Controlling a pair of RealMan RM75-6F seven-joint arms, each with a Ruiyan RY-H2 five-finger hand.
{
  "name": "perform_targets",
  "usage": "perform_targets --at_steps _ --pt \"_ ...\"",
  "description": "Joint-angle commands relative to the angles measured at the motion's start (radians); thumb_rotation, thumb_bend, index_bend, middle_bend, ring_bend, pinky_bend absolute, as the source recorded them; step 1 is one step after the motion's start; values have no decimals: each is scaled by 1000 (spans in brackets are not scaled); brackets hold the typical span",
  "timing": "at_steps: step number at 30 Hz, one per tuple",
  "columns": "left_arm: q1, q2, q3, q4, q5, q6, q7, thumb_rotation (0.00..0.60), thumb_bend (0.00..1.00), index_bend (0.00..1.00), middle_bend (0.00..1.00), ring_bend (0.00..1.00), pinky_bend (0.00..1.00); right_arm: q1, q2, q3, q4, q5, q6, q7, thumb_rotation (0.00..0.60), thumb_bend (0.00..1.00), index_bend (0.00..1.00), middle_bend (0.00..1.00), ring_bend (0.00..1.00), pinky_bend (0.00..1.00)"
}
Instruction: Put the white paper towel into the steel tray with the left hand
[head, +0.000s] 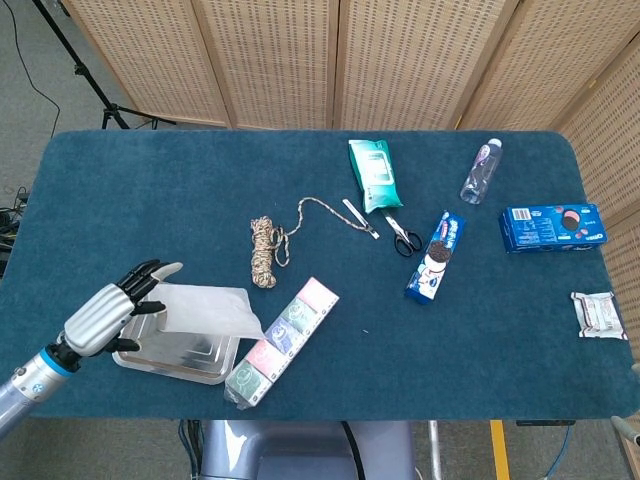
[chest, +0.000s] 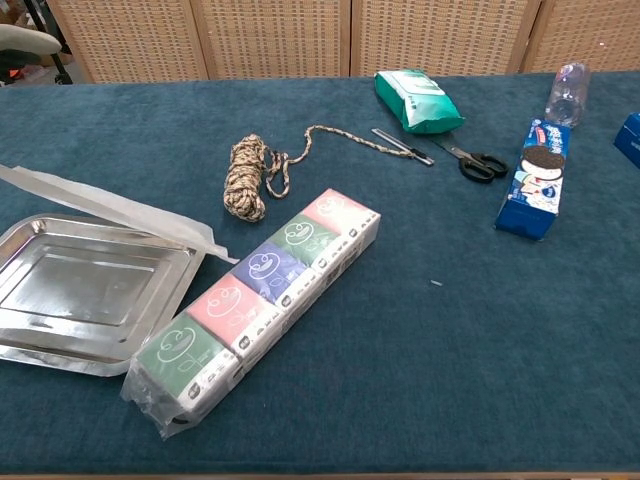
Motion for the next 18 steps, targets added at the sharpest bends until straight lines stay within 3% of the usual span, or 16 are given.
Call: perform_targets --at_steps 1,18 --pt "-7 33 18 -1 19 -4 -12 600 501 874 64 0 23 1 0 2 1 1 -5 1 600 91 313 0 0 0" --pt "-50 174 118 41 94 -90 -40 600 506 874 64 0 23 1 -3 14 6 3 -22 2 600 92 312 0 0 0"
